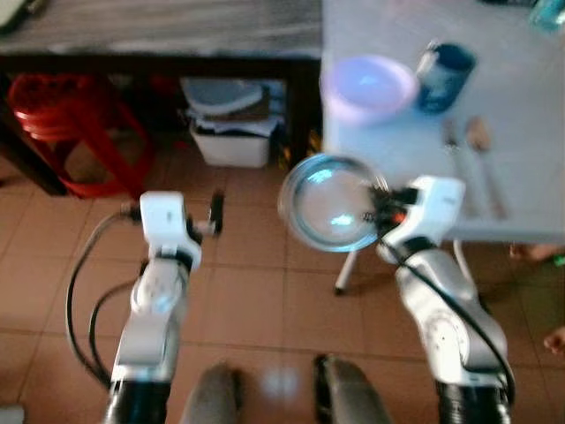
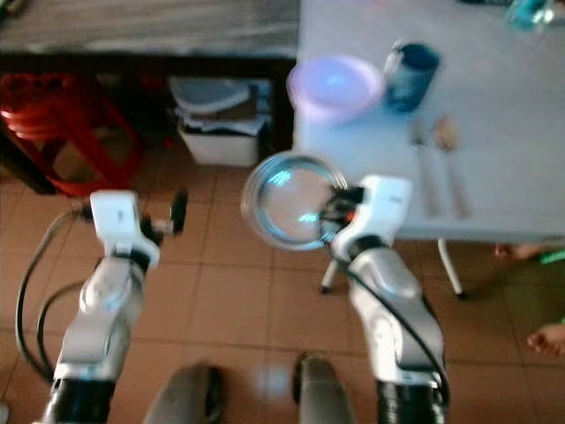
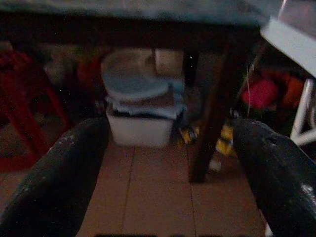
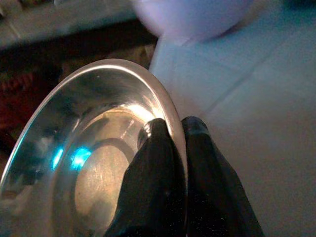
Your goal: Setting the table
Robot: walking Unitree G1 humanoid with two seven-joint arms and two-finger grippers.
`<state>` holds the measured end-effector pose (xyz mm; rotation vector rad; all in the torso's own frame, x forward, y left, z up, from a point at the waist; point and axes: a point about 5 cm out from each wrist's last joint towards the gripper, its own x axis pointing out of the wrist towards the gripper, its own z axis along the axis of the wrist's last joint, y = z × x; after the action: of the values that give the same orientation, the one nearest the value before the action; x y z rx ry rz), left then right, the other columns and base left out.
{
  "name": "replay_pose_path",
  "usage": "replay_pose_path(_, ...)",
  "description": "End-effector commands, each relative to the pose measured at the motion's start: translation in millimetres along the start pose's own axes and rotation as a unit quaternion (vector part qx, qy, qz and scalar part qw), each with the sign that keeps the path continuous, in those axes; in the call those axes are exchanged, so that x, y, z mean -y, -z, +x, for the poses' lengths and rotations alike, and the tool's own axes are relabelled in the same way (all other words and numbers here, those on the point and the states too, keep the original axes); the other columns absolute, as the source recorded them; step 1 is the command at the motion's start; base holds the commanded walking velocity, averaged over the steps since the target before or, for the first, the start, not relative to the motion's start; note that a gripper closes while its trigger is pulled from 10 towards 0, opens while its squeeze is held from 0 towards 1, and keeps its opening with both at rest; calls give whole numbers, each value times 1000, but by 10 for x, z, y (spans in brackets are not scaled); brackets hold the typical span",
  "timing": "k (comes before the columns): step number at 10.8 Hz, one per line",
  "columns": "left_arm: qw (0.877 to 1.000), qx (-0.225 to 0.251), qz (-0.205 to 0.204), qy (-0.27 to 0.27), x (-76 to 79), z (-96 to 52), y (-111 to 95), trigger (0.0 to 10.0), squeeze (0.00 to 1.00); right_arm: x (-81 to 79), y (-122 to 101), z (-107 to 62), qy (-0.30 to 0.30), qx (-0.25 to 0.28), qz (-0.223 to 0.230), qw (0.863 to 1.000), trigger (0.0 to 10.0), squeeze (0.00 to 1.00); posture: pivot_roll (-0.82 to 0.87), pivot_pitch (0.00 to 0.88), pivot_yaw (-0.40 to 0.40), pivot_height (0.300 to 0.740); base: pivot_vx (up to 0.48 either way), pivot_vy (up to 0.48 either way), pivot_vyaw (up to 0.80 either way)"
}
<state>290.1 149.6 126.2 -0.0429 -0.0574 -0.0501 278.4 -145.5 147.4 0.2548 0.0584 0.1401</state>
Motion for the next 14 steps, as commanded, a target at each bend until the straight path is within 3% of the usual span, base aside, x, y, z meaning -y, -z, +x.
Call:
replay_pose_path(1, 1000, -16, -2, -20, -114, -23, 75, 10000, 0, -66, 24, 31, -11, -2, 7, 1000, 10000, 0, -73, 218, 33, 740, 0, 480, 0)
replay_pose_path(4, 1000, -1, -2, -13, -65, 32, 22, 10000, 0, -35, 44, 55, 0, 5, 10, 1000, 10000, 0, -68, 223, 37, 740, 0, 477, 0)
replay_pose_path(5, 1000, 9, -1, -1, -23, 30, 15, 10000, 0, -30, 49, 81, 17, 2, -34, 999, 10000, 0, -71, 225, 37, 740, 0, 424, 0)
replay_pose_path(7, 1000, 11, 1, 4, 13, 28, 16, 10000, 0, 20, 10, 106, 39, 19, -77, 996, 10000, 0, -81, 220, 38, 740, 296, 373, 0)
replay_pose_path(10, 1000, 13, -11, 12, 83, 16, 21, 10000, 0, 47, -19, 101, 55, 42, -130, 989, 10000, 0, -87, 210, 38, 740, 467, 0, 0)
replay_pose_path(11, 1000, 9, -22, 20, 120, -17, 44, 10000, 0, 50, -67, 56, 49, 65, -127, 989, 10000, 0, -84, 200, 41, 740, 480, 0, 0)
replay_pose_path(12, 999, 10, -28, 30, 185, -57, 50, 10000, 0, 98, -197, -36, 48, 123, -152, 980, 10000, 0, -78, 181, 41, 740, 480, 0, 0)
replay_pose_path(14, 999, 16, -33, 30, 221, -68, 52, 10000, 0, 263, -126, -88, 81, 115, -154, 978, 10000, 0, -72, 133, 34, 740, 480, 0, 0)
